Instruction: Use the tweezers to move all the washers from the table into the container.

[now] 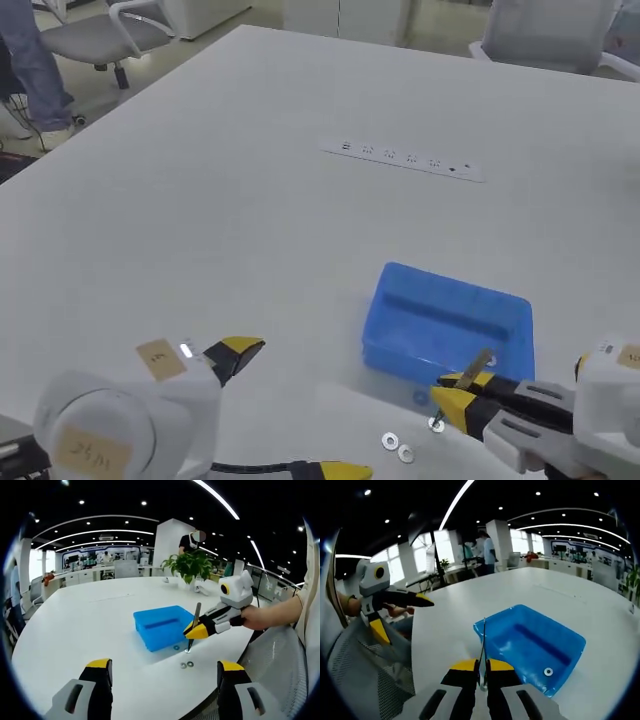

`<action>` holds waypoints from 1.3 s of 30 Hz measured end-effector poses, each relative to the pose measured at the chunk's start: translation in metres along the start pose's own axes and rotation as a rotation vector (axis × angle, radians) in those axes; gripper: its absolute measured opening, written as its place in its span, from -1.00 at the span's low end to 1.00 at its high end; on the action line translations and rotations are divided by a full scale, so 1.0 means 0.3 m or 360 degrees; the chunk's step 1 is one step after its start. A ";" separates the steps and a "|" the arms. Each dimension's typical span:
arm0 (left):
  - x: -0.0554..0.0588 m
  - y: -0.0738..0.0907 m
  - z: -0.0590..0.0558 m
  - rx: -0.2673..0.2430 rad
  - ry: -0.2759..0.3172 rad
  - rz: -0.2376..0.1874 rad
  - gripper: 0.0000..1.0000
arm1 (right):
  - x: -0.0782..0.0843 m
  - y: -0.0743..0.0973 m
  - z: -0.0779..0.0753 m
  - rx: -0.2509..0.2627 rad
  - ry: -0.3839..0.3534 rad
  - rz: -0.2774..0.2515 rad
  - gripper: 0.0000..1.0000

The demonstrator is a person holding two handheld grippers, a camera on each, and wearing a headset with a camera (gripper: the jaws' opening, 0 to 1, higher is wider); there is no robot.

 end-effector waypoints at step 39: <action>0.002 -0.001 0.000 -0.0002 -0.0008 0.0004 0.74 | -0.144 0.149 -0.023 -0.0040 -0.0161 -0.0232 -0.95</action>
Point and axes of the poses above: the centre of the closed fingertips' face, and the gripper's own axes: y roughly backward along the fingers, z roughly to its left, x roughly out of its underside, the point moved 2 cm from there along y, roughly backward along the fingers, and after that the axes turned 11 degrees about z, right-handed, at the moved point
